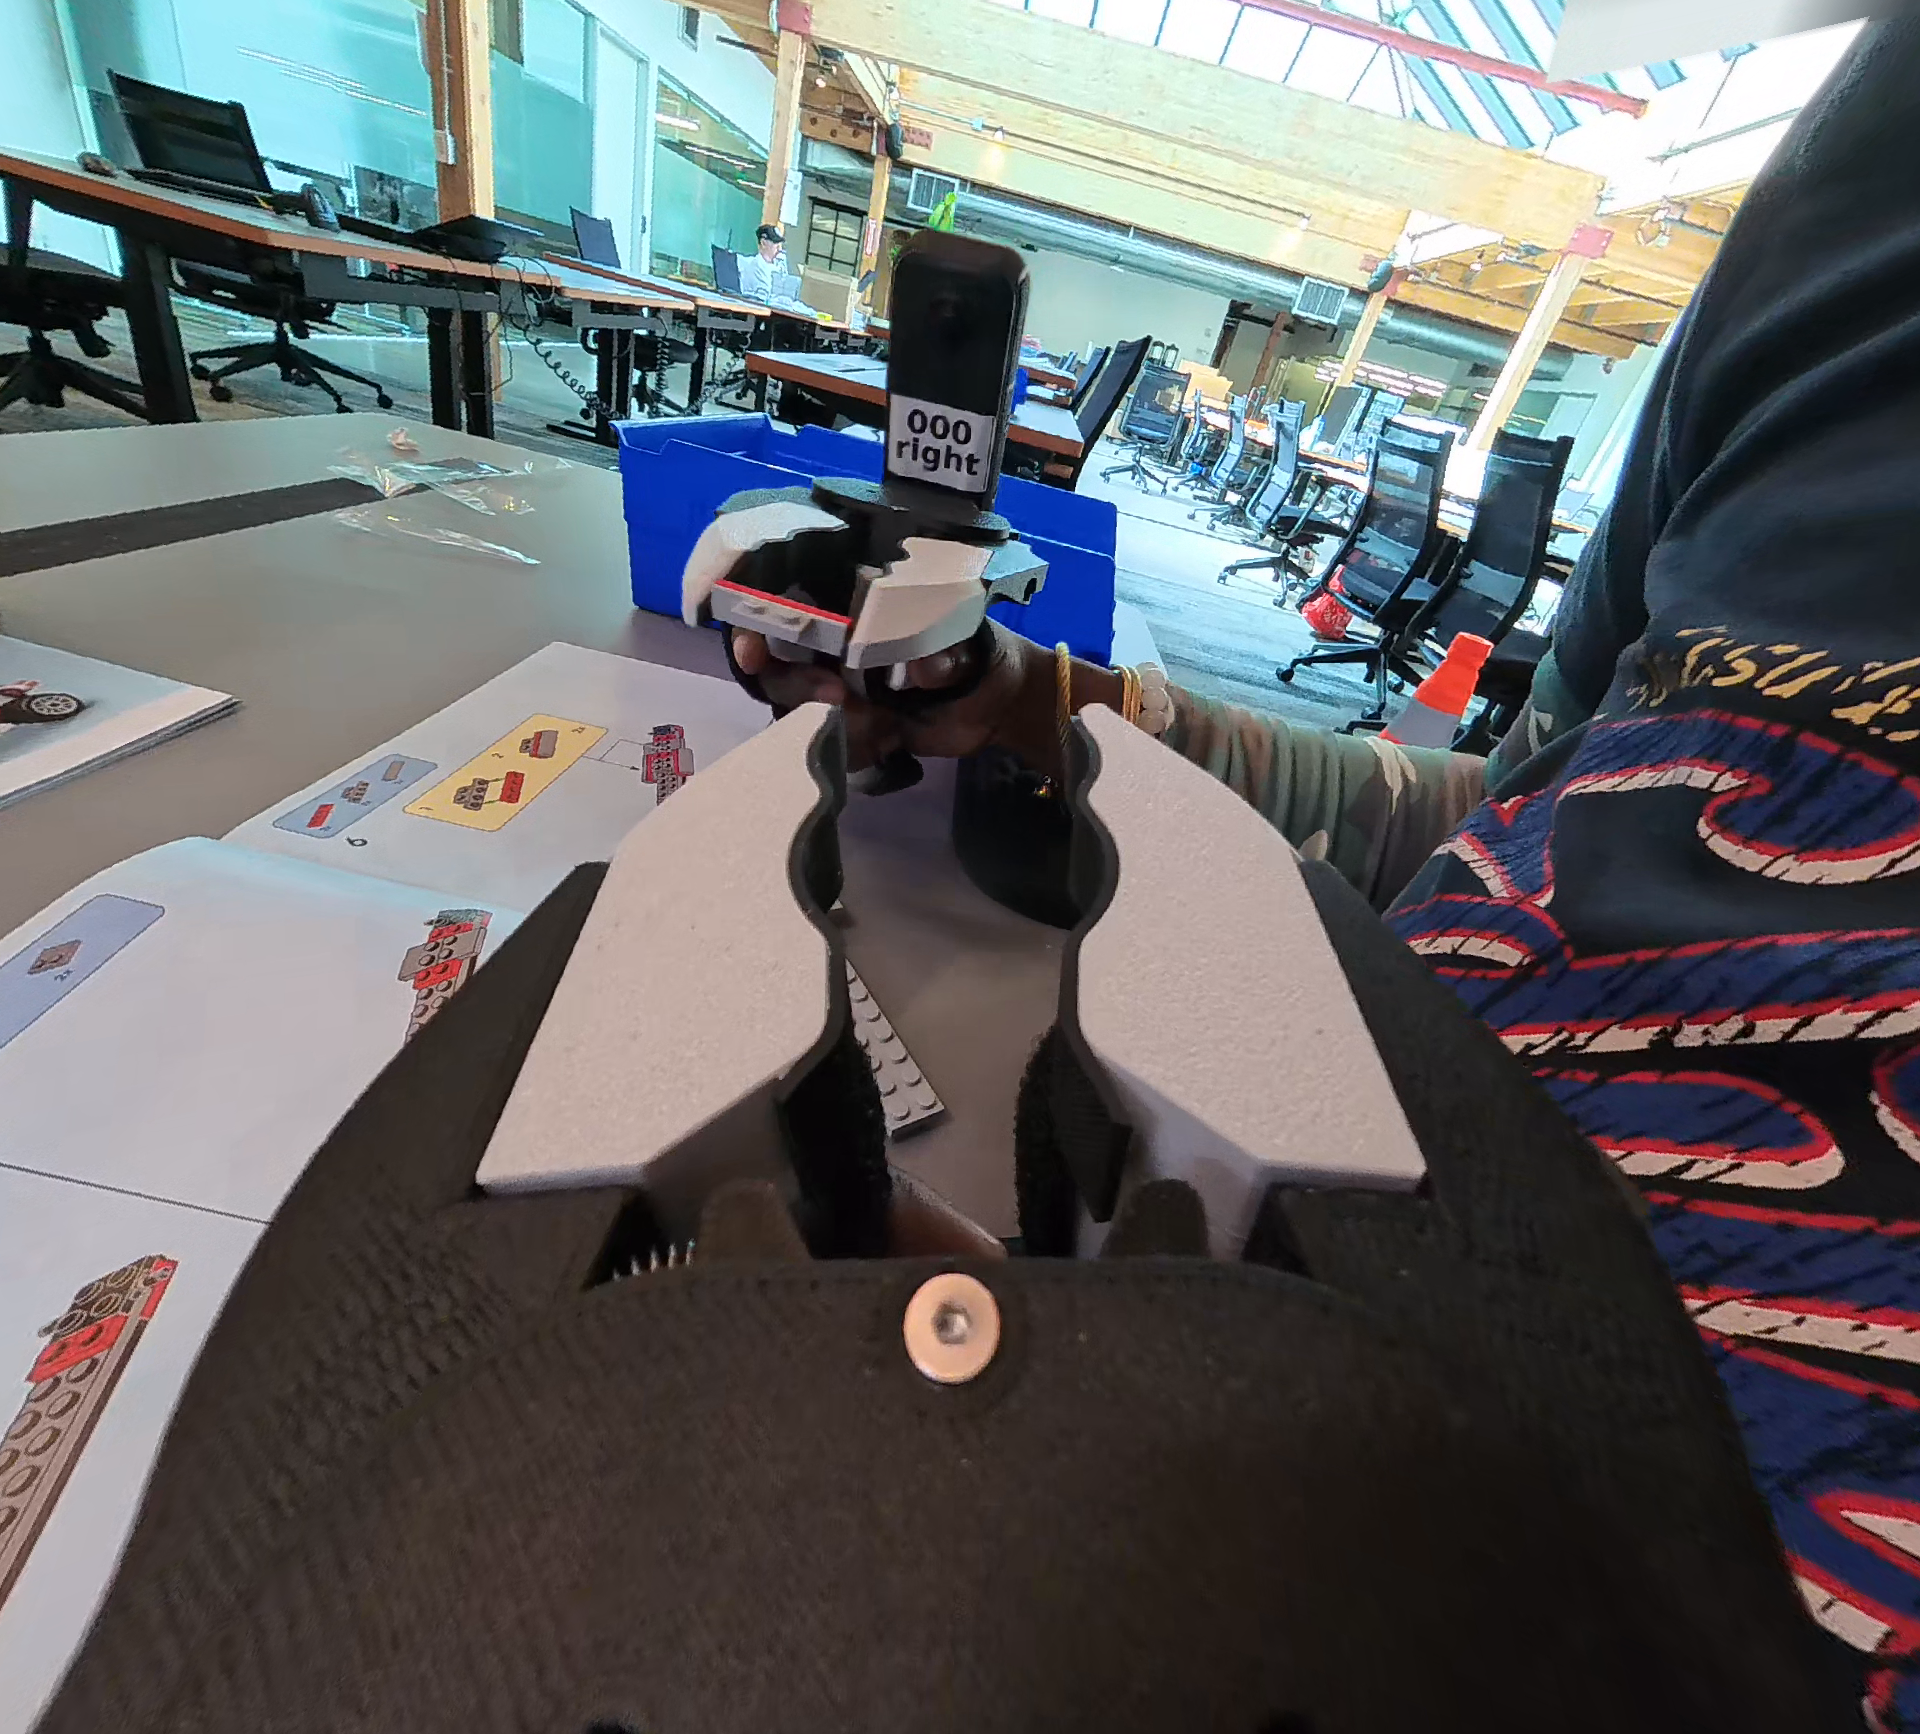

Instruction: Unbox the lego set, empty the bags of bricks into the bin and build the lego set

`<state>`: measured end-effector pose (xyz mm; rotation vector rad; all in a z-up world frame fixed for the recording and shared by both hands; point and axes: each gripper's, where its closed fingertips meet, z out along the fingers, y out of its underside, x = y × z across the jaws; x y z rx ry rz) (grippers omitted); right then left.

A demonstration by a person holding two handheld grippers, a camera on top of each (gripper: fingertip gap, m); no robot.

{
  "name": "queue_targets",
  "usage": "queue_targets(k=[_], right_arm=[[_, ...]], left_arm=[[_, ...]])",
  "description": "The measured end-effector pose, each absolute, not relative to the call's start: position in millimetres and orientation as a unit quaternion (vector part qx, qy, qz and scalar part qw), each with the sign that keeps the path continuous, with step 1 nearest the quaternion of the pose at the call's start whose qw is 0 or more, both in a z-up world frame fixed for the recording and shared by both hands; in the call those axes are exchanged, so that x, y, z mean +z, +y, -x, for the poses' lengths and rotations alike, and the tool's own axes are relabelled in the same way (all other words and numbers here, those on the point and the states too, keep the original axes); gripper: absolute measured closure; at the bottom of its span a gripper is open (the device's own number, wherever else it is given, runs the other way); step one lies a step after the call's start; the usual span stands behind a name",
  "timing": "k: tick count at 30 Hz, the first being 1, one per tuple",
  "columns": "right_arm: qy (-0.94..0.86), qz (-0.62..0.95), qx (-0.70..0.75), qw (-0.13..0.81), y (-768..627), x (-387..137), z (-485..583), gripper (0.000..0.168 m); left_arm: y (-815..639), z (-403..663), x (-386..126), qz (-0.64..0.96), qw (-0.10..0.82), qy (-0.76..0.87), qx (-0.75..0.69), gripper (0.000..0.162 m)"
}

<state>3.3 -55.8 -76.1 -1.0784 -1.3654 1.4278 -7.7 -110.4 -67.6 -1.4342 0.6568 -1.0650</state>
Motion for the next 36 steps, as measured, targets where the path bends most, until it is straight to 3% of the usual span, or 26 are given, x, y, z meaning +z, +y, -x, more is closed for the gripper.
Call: queue_targets(k=[36], right_arm=[[-0.559,0.413,0.592,0.409,-75,-67,0,0.135]], left_arm=[[-117,7,-65,0.598,0.601,0.296,-0.441,0.122]])
